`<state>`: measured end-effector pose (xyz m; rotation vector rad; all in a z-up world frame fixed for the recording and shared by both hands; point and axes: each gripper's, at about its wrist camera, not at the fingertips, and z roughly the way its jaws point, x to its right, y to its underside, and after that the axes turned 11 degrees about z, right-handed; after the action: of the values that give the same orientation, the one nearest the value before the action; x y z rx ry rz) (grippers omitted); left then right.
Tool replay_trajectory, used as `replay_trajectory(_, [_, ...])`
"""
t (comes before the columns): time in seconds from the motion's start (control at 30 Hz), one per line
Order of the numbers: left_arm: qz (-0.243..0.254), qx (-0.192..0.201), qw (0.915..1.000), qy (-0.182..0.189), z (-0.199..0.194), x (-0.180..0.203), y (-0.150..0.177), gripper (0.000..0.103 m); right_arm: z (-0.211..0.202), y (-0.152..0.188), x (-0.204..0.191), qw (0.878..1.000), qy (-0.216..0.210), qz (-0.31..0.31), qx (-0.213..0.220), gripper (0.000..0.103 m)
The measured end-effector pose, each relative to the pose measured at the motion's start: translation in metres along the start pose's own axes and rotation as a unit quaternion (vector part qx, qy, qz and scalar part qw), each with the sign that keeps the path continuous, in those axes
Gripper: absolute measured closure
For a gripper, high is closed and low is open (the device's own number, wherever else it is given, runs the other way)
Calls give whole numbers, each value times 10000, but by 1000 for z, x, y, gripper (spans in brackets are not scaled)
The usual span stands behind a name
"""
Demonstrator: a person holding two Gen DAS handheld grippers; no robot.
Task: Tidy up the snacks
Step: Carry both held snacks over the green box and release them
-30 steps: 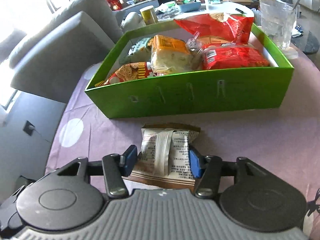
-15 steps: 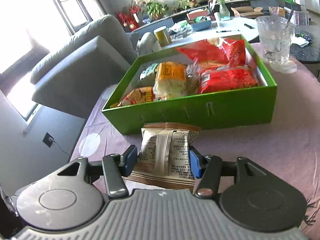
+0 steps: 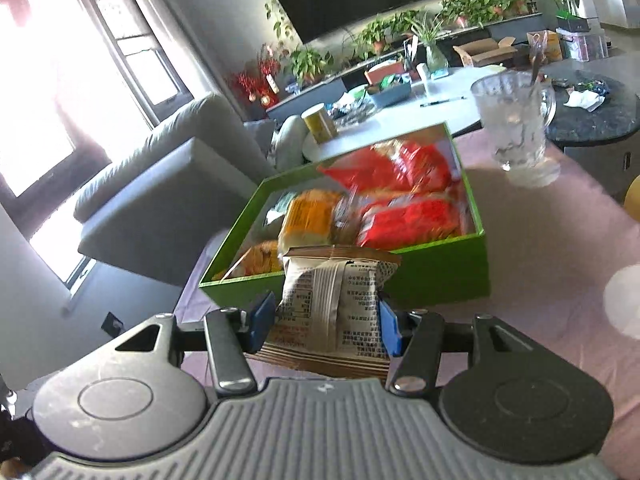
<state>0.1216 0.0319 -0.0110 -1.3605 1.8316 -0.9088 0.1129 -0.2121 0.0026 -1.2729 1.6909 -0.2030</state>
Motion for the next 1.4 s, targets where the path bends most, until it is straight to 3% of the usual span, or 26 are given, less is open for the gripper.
replay_trajectory(0.4, [291,265,9990,223,40,5,-61,65,5,-25,16,9997,36,139,211,29])
replay_trajectory(0.73, [135,321,9992,213,87,-3,-98,65,9,-31,25,9996,81,174,229,29])
replay_trajectory(0.9, [43,353,9991,252,116,-4,-102,62,12,-32,30,9995,137,208,205,29])
replay_trajectory(0.97, [8,399,9992,97,129,-5,-100,45,13,-33,29,9995,152,204,205,29])
replay_trajectory(1.03, [-14,301,9995,-81,135,-6,-96,42,14,-34,28,9996,128,183,191,29])
replay_trajectory(1.17, [-140,255,9996,32,128,-12,-84,41,16,-37,18,9997,78,-15,225,29])
replay_trajectory(1.4, [96,247,9996,-72,103,-14,-61,32,34,-56,0,9996,-74,-107,232,29])
